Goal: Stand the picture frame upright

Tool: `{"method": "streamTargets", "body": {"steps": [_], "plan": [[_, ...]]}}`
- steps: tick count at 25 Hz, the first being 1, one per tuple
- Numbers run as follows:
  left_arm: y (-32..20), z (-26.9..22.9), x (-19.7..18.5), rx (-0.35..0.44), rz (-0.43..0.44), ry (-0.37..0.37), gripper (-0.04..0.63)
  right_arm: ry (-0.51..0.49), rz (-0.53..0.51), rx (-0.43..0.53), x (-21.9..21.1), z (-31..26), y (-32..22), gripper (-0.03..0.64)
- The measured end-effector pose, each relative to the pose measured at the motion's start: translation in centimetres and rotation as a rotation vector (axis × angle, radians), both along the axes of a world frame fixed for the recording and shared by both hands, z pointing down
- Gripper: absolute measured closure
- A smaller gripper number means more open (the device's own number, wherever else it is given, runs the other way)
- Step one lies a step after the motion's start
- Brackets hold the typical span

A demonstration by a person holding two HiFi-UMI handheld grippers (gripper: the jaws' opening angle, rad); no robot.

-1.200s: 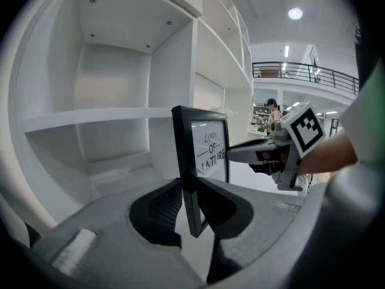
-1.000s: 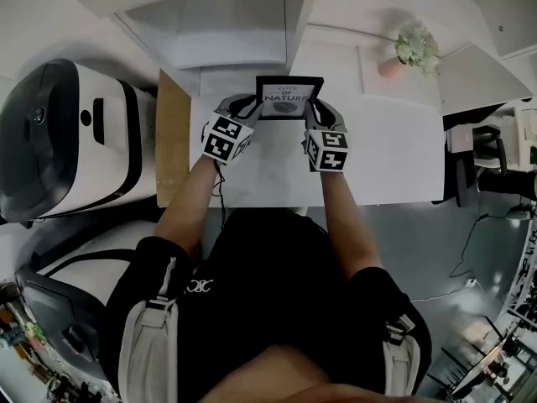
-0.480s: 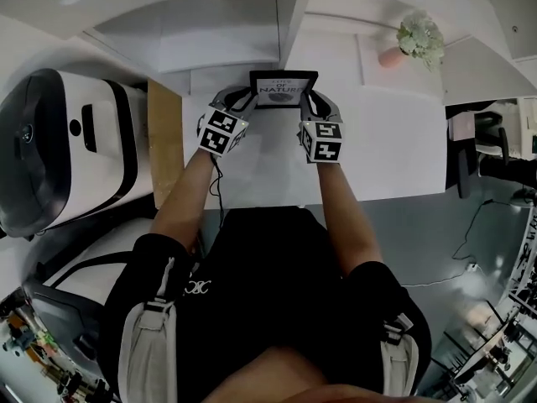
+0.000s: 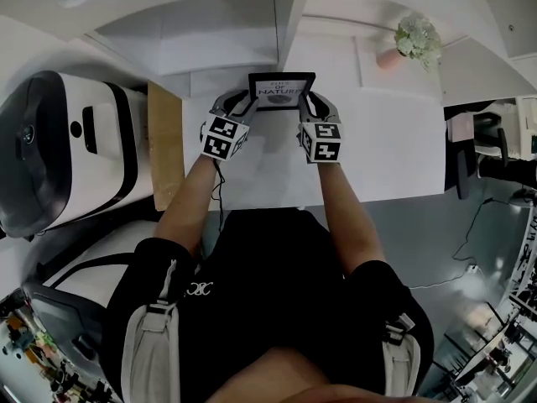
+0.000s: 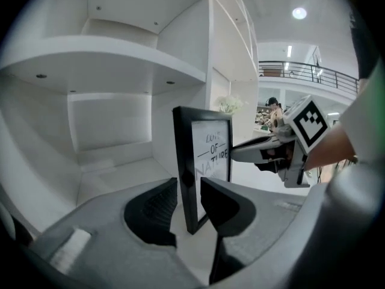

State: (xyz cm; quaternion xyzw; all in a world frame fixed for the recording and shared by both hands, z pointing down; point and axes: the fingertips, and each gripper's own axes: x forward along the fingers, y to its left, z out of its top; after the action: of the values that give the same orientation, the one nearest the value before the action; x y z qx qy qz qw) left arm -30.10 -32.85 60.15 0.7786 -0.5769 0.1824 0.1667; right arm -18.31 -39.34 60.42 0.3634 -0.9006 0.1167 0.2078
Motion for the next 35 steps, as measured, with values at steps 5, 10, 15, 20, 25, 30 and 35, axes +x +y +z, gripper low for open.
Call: {"method": "streamTargets", "body": {"steps": [5,10,15,20,25,30,35], "plan": [[1.7,-4.3,-0.7,0.106,-0.1,0.033,0.466,-0.074,0.044,0.089,1.7,-4.3,0.4,0.546],[4.7,-9.8,0.5,0.218,-0.15,-0.024,0.57,-0.137,0.009,0.191,2.2,-9.9,2.5,0.557],[8.4,-15.5,2.2,0.32,-0.228,-0.028,0.578,-0.192,-0.028,0.297,3.0,-15.6,5.6,0.615],[12.7,-19.1,3.6,0.38,-0.305,-0.004,0.578,-0.245,-0.047,0.353,4.2,-19.3,8.9,0.615],[15.7,-20.6,3.9,0.396,-0.372,-0.05,0.578,-0.283,-0.073,0.368,4.9,-21.0,11.2,0.615],[17.4,-21.3,3.8,0.397,-0.412,-0.01,0.578,-0.304,-0.074,0.369,5.7,-21.7,12.5,0.615],[18.3,-22.1,4.7,0.408,-0.426,-0.02,0.578,-0.307,-0.082,0.377,6.9,-22.1,13.1,0.615]]}}
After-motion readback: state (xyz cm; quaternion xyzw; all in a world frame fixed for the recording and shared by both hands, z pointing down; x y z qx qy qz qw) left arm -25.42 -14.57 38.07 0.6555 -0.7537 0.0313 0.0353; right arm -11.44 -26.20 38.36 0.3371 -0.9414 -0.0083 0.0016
